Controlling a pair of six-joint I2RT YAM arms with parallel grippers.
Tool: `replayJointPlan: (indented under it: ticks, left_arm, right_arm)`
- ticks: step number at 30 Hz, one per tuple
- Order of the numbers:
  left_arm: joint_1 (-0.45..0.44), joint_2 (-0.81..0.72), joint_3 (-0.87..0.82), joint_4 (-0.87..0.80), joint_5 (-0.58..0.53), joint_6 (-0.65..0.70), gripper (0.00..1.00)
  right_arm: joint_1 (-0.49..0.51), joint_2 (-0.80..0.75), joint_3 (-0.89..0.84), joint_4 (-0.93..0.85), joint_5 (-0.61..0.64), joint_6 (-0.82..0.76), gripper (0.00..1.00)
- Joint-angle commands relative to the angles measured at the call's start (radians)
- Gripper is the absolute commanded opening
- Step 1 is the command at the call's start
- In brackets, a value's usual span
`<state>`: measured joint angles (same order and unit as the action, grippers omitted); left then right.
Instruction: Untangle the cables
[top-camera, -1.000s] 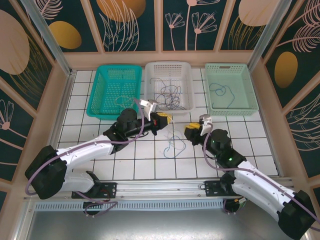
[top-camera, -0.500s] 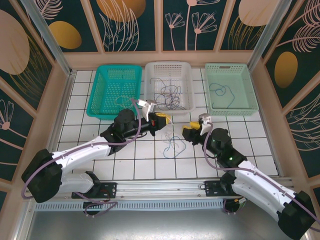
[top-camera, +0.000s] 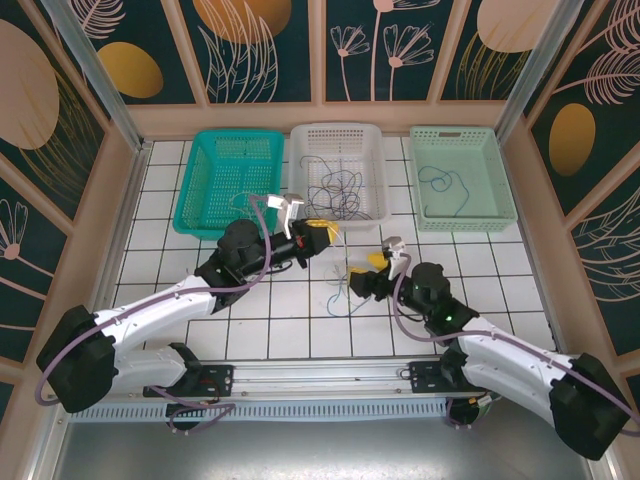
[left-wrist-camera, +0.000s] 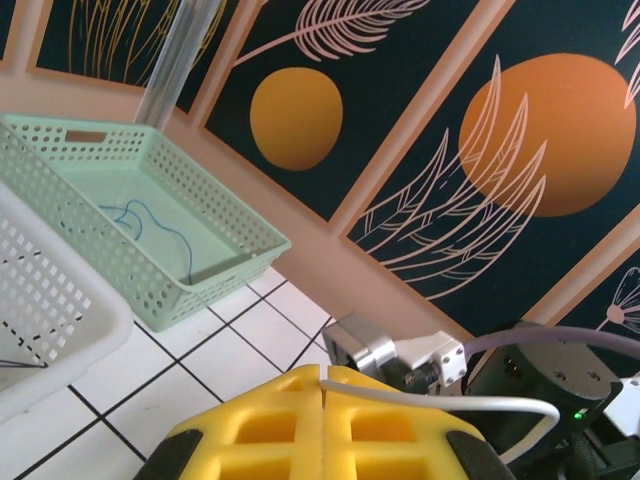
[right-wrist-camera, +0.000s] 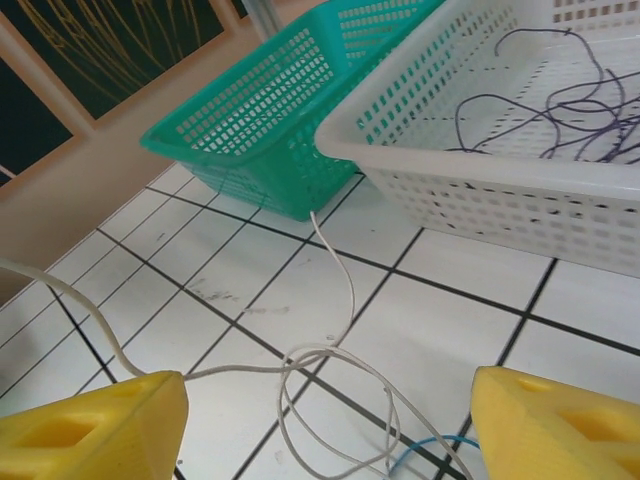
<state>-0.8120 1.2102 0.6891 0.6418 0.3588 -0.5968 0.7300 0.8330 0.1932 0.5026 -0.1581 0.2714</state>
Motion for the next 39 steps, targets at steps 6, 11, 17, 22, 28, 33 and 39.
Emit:
replayJointPlan:
  ticks: [6, 11, 17, 22, 28, 33, 39]
  left_arm:
    - [-0.004, -0.035, 0.036, 0.089, 0.016, -0.054, 0.01]
    - [-0.005, -0.072, 0.075, 0.114, 0.013, -0.055, 0.02]
    - [-0.006, -0.045, 0.082, 0.230, 0.065, -0.128, 0.02]
    - [-0.005, -0.061, 0.103, 0.262, 0.066, -0.151, 0.03]
    - [-0.006, -0.129, 0.136, 0.196, 0.012, -0.115, 0.03]
    - [-0.004, -0.181, 0.146, 0.154, -0.071, -0.074, 0.03]
    - [-0.004, -0.241, 0.196, 0.019, -0.226, 0.034, 0.04]
  right_arm:
    - [0.061, 0.184, 0.030, 0.190, -0.006, -0.002, 0.75]
    - [0.094, 0.268, 0.046, 0.269, 0.030, 0.005, 0.76]
    - [0.128, 0.355, 0.085, 0.328, 0.137, -0.009, 0.76]
    - [0.128, 0.479, 0.179, 0.185, 0.166, 0.010, 0.70]
    - [0.128, 0.503, 0.153, 0.171, 0.145, 0.032, 0.60]
    - [0.128, 0.466, 0.116, 0.128, 0.142, 0.033, 0.58]
    - [0.127, 0.383, 0.061, 0.108, 0.169, 0.048, 0.59]
